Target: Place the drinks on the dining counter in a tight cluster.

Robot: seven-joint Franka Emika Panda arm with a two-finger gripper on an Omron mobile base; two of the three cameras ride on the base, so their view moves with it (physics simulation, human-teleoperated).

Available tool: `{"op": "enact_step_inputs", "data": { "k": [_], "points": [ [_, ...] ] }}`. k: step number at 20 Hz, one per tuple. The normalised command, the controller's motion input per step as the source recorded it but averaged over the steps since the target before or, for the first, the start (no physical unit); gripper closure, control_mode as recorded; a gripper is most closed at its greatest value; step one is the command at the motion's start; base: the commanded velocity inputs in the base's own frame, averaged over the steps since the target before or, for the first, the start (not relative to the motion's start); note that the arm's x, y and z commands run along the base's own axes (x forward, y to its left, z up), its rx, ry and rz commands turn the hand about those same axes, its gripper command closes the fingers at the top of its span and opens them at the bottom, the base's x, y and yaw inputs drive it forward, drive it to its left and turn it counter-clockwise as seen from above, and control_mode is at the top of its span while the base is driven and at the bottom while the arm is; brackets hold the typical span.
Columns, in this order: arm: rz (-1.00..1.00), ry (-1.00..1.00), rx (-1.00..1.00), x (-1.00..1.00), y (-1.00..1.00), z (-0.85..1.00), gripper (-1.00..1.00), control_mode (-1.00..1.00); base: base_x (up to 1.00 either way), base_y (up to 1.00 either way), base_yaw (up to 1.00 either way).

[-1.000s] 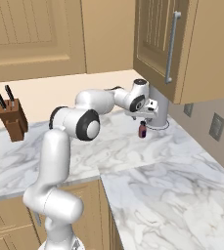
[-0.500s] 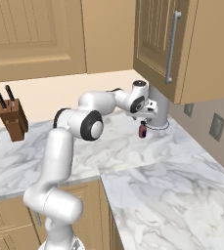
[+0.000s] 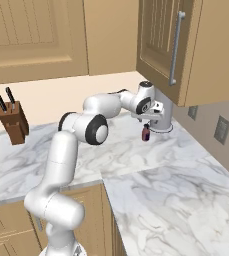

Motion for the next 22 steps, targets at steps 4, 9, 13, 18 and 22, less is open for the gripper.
{"op": "enact_step_inputs", "data": {
  "k": [4, 9, 13, 18, 22],
  "points": [
    [0.0, 0.01, 0.0, 0.0, -0.03, -0.05, -1.0, -1.0, 0.0, 0.0, 0.0],
    [0.0, 0.0, 0.0, -0.02, 0.0, -0.08, -1.0, -1.0, 0.0, 0.0, 0.0],
    [0.0, 0.0, 0.0, -0.11, 0.0, -0.14, -1.0, -1.0, 0.0, 0.0, 0.0],
    [0.0, 0.0, 0.0, -0.07, 0.01, -0.02, -1.0, -1.0, 0.0, 0.0, 0.0],
    [0.0, 0.0, 0.0, 0.0, 0.0, 0.0, -1.0, -1.0, 0.0, 0.0, 0.0]
  ]
}}
